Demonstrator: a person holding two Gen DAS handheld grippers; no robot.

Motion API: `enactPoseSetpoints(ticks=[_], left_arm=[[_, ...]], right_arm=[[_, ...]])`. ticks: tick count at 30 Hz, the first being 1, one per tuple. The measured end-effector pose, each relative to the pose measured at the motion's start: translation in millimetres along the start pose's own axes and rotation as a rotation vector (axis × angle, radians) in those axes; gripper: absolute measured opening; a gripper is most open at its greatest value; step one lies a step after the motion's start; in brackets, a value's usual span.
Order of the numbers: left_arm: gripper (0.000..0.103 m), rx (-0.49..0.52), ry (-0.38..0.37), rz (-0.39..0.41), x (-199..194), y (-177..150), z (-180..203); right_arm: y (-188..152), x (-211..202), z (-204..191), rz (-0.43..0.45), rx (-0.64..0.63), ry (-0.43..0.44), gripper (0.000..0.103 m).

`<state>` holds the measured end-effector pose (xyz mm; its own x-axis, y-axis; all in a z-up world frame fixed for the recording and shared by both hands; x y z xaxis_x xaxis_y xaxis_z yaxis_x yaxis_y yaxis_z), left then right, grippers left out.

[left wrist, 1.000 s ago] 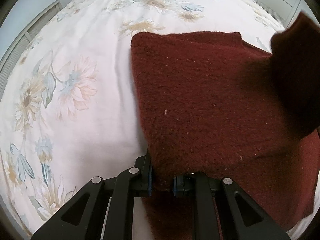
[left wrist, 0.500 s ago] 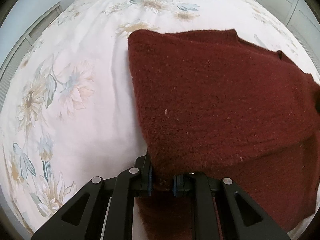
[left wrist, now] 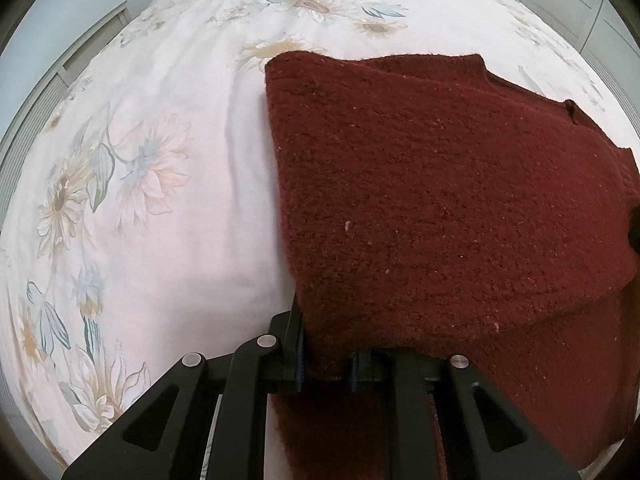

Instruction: Fold small clothes

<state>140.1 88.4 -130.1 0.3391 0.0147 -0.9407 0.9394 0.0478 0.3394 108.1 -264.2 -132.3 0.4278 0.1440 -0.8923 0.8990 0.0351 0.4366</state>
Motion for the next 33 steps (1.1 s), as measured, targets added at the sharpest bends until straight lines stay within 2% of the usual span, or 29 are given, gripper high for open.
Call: enactPoseSetpoints(ticks=[4, 6, 8, 10, 12, 14, 15, 17, 18, 19, 21, 23, 25, 28, 30, 33], left_arm=[[0.019, 0.003, 0.016, -0.003, -0.4, -0.8, 1.2], [0.020, -0.007, 0.020, -0.018, -1.6, 1.0, 1.3], [0.024, -0.021, 0.019, -0.034, -6.1, 5.1, 5.5], [0.040, -0.030, 0.022, -0.031, -12.2, 6.4, 2.8], [0.050, -0.043, 0.019, -0.009, -23.3, 6.5, -2.5], [0.069, -0.069, 0.009, 0.009, -36.4, 6.5, -9.5], [0.079, -0.080, 0.004, 0.014, -42.4, 6.9, -12.7], [0.082, -0.101, -0.014, 0.027, -55.7, 8.1, -16.1], [0.090, -0.109, -0.026, 0.039, -62.9, 9.0, -15.3], [0.101, -0.109, -0.034, 0.049, -68.6, 10.0, -14.3], [0.102, -0.092, -0.050, 0.089, -80.9, 9.1, -1.8], [0.102, -0.063, -0.074, 0.119, -88.7, 11.4, 15.2], [0.102, -0.033, -0.112, 0.143, -89.5, 13.8, 40.5], [0.102, 0.025, -0.115, 0.166, -74.9, 7.7, 68.0], [0.102, 0.048, -0.129, 0.148, -53.0, 9.3, 83.5], [0.102, 0.066, -0.145, 0.081, -26.1, 2.2, 102.0]], right_arm=[[-0.1, -5.8, 1.5, -0.006, -0.019, -0.019, 0.030], [-0.3, -10.9, 3.9, -0.005, -0.024, -0.031, 0.044], [-0.7, -18.2, 7.1, -0.006, -0.043, -0.068, 0.063], [-1.1, -23.8, 10.4, -0.010, -0.065, -0.101, 0.069], [-2.8, -34.7, 16.9, 0.001, -0.065, -0.125, 0.072], [-2.9, -46.3, 20.7, 0.023, -0.061, -0.128, 0.082], [-2.2, -55.2, 21.3, 0.042, -0.063, -0.133, 0.082], [0.2, -64.9, 18.0, 0.062, -0.077, -0.143, 0.084], [2.0, -69.0, 14.0, 0.072, -0.090, -0.148, 0.085], [4.0, -72.7, 8.1, 0.082, -0.106, -0.149, 0.087], [6.9, -75.5, -4.5, 0.095, -0.135, -0.142, 0.092], [9.0, -74.1, -20.4, 0.115, -0.170, -0.131, 0.102], [9.2, -66.0, -37.6, 0.123, -0.212, -0.125, 0.103], [4.9, -44.7, -58.7, 0.108, -0.257, -0.117, 0.103], [0.9, -30.1, -66.5, 0.085, -0.273, -0.109, 0.103], [-6.2, -10.6, -66.5, 0.055, -0.279, -0.116, 0.103]])
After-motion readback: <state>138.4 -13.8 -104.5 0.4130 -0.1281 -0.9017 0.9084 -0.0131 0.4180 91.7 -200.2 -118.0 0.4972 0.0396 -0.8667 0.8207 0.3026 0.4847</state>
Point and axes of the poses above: each gripper's, at about its wrist camera, not at the fingertips, and x roughly the way its jaws point, z to its right, y to its top, the point moved 1 cm from there along x, roughly the way its jaws point, and after that the axes turned 11 degrees about -x, right-handed, at the moved point
